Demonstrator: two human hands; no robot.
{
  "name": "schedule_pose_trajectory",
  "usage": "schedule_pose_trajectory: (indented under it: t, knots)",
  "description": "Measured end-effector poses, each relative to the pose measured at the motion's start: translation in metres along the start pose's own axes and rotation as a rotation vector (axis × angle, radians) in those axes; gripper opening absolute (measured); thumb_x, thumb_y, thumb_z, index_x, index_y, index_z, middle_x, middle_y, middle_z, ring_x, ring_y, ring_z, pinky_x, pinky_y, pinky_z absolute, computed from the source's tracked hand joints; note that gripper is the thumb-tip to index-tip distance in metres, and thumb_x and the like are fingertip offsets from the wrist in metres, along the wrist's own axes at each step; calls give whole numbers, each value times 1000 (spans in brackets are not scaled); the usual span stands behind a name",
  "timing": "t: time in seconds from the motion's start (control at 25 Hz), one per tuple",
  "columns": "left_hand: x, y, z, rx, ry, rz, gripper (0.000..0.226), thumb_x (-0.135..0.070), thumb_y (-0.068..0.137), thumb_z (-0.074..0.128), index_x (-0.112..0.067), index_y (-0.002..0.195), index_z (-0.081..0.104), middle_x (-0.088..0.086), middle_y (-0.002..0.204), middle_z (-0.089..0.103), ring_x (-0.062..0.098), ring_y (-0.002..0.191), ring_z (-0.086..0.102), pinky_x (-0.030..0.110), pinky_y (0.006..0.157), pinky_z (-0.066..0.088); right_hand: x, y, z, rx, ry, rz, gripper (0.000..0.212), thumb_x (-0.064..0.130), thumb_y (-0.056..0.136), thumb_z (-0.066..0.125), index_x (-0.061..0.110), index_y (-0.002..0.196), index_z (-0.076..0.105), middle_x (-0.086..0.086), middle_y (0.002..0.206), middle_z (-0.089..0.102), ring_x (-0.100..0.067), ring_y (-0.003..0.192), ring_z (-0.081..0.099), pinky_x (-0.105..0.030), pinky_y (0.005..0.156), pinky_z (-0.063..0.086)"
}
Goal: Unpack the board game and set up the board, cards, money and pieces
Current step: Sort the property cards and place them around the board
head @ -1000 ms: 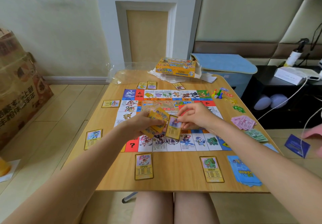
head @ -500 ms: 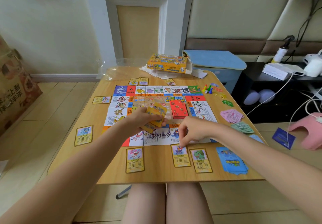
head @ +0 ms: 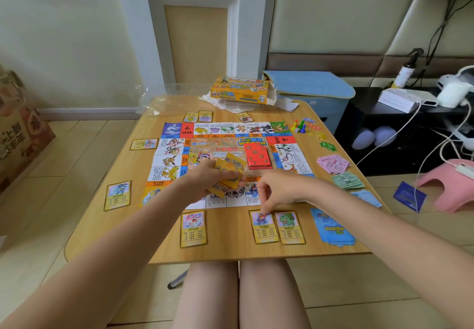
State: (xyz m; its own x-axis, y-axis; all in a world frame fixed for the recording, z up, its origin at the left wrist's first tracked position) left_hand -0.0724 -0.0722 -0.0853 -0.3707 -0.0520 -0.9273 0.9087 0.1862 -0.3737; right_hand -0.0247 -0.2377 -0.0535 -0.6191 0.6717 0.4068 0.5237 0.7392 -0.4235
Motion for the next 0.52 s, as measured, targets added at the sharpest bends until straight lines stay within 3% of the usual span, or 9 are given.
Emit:
schedule_pose_trajectory:
  t: [0.12, 0.2, 0.24, 0.32, 0.4, 0.52]
  knots:
    - [-1, -3, 2, 48, -42, 0, 23, -4, 85, 63, 7, 103, 54, 18, 87, 69, 28, 80, 66, 42, 86, 52, -1, 0, -22, -203, 318, 21, 13, 16, 84, 68, 10, 74, 61, 2, 65, 53, -8, 49, 44, -20, 44, 37]
    - [-4, -6, 5, 163, -65, 24, 19, -3, 88, 59, 8, 102, 54, 19, 87, 67, 29, 82, 63, 39, 83, 52, -5, 1, -35, -381, 543, 28, 15, 19, 87, 65, 5, 84, 62, -1, 65, 53, -13, 49, 41, -20, 40, 35]
    - [-5, -7, 6, 186, -63, 30, 19, -3, 88, 57, 7, 104, 53, 17, 87, 66, 28, 80, 63, 35, 76, 54, -6, 2, -38, -393, 568, 13, 17, 20, 86, 66, 4, 87, 62, 0, 68, 54, -15, 52, 43, -20, 40, 36]
    - [-6, -5, 5, 99, -31, 19, 28, -6, 85, 63, 6, 109, 53, 16, 87, 65, 25, 74, 63, 31, 68, 55, -5, 3, -32, -229, 359, -14, 20, 26, 79, 74, 11, 85, 62, 4, 72, 53, -15, 60, 44, -21, 46, 37]
    - [-4, -2, 2, 38, 21, 2, 39, -9, 82, 68, 5, 114, 51, 17, 92, 64, 24, 73, 64, 33, 69, 54, -2, 1, -15, -29, 109, -9, 24, 26, 74, 78, 19, 78, 56, 6, 72, 45, -10, 62, 41, -20, 53, 33]
    - [-1, 0, 0, 34, 36, -12, 38, -10, 82, 68, 4, 114, 52, 19, 97, 64, 24, 76, 64, 35, 71, 52, -5, 0, 2, 11, -21, 18, 33, 25, 73, 78, 23, 72, 45, 9, 73, 35, -5, 62, 34, -20, 53, 27]
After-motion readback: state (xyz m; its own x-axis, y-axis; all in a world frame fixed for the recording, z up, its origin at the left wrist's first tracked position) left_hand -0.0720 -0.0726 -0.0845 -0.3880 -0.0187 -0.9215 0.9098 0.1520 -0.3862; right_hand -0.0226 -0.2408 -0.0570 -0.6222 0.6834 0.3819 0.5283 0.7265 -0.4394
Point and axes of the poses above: each hand's wrist, its own y-axis towards the middle knuckle, its own z-axis out of the palm, x = y × z, the point moved 2 cm from there along y, towards the middle knuckle
